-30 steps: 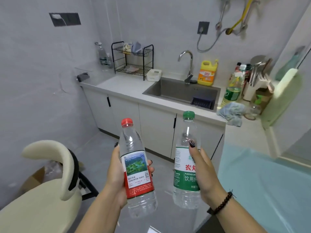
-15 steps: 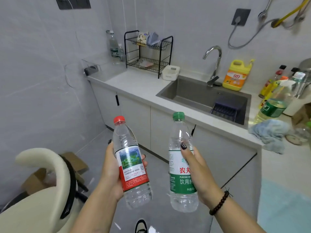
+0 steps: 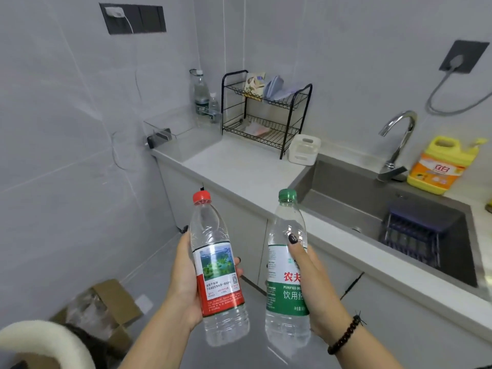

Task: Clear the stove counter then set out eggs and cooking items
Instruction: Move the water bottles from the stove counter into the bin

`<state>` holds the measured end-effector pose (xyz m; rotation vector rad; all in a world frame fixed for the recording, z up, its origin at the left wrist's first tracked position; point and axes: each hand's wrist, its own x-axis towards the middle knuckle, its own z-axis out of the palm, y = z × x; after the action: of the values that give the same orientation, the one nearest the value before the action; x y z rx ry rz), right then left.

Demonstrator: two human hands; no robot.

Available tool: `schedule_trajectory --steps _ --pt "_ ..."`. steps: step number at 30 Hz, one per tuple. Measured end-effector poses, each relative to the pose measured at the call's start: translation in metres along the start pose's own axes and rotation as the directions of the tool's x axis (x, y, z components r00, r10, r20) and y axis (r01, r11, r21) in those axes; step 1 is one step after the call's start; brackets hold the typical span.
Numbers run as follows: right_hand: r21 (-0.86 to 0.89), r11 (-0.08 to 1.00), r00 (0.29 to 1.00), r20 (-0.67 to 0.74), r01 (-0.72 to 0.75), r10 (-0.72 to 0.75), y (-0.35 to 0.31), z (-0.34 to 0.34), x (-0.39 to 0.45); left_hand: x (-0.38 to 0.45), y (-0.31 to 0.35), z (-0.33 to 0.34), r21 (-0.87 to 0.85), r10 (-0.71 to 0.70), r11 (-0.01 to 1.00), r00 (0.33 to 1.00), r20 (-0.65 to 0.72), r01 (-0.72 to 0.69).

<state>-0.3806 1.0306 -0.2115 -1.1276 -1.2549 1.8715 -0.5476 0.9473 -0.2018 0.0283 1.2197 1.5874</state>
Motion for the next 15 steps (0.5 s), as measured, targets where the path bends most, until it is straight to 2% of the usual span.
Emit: schedule_trajectory --steps 5,11,15 --pt "-0.076 0.997 0.999 0.053 0.014 -0.01 -0.019 0.027 0.074 0.052 0.04 -0.001 0.022 0.032 0.999 0.999 -0.03 -0.031" --pt "-0.097 0.995 0.99 0.141 0.006 0.008 -0.047 0.06 0.189 0.138 0.093 -0.001 0.106 0.049 0.994 0.987 -0.156 -0.032" --pt "-0.145 0.989 0.982 0.189 0.032 -0.004 -0.075 0.087 0.265 0.186 0.137 0.008 0.099 0.088 0.993 0.969 -0.23 -0.066"
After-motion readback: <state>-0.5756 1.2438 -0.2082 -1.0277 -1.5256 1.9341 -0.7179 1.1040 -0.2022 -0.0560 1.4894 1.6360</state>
